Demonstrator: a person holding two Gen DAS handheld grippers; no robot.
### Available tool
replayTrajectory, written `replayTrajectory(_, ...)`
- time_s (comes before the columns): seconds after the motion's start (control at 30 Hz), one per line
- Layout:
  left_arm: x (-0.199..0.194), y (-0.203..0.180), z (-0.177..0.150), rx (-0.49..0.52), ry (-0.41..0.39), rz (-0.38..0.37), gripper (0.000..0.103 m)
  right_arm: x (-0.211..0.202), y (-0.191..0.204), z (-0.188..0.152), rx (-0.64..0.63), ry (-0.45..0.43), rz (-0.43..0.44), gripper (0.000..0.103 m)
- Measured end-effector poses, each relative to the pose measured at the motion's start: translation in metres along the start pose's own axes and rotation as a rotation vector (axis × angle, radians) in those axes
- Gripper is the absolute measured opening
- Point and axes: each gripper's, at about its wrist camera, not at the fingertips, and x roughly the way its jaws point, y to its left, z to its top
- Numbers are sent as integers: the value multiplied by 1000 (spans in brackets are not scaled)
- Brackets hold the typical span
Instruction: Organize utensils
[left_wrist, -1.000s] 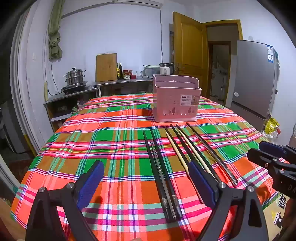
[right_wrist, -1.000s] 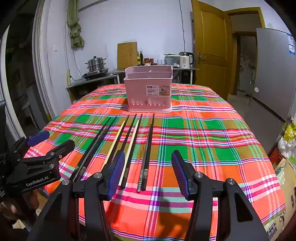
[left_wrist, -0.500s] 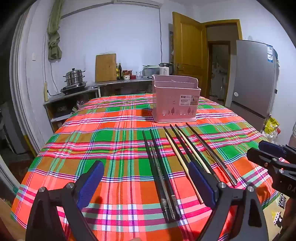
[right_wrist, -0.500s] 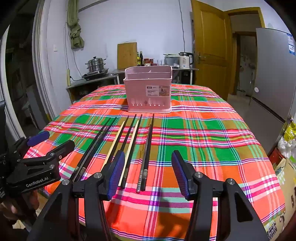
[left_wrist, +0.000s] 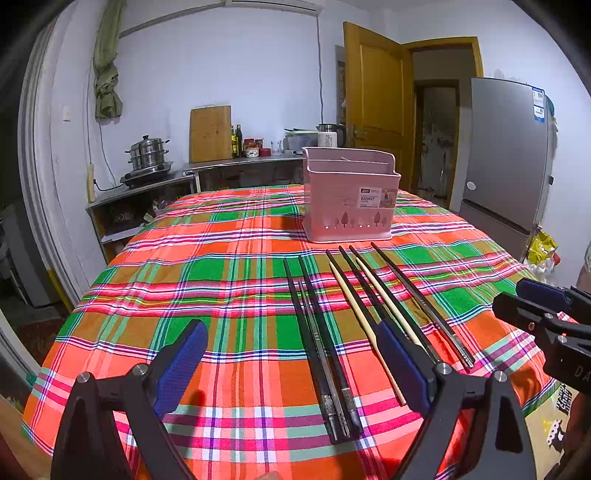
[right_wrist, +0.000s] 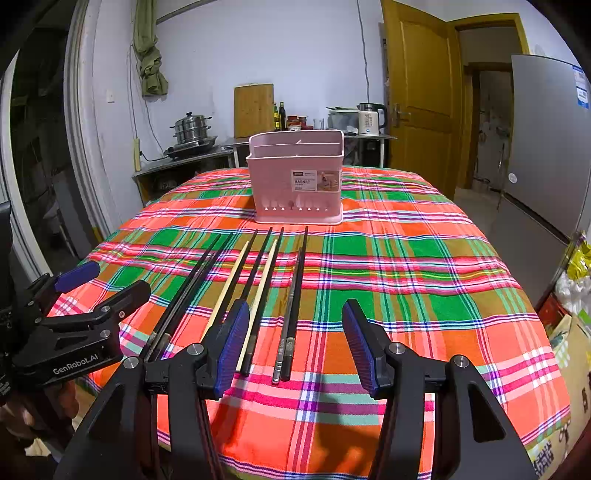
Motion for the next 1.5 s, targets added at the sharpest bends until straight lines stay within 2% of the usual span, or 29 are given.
replayTrajectory(0.47, 18, 10, 11, 9, 25, -38, 93, 10, -5, 4, 2, 13, 7, 53)
replayTrajectory(0.67, 46, 17, 25, 15, 86, -39, 93, 26, -7, 16, -7, 29, 17, 53)
replayTrajectory(0.8, 72, 27, 37, -12, 144, -43, 85, 42, -11, 25, -4, 51, 17, 53)
replayTrajectory(1.0, 113, 44, 53, -63, 238, -66, 83, 73, -19, 41, 13, 104, 24, 53)
replayTrajectory(1.07, 124, 47, 57, -70, 262, -74, 80, 84, -22, 47, 22, 120, 36, 53)
replayTrajectory(1.1, 130, 48, 59, -73, 276, -79, 74, 89, -23, 49, 24, 130, 40, 52)
replayTrajectory(1.13, 137, 48, 61, -74, 292, -86, 66, 98, -24, 53, 26, 144, 44, 48)
replayTrajectory(1.23, 153, 48, 64, -84, 330, -101, 59, 117, -26, 60, 25, 180, 51, 40)
replayTrajectory(1.5, 179, 46, 67, -99, 387, -131, 45, 165, -30, 72, 34, 266, 77, 29)
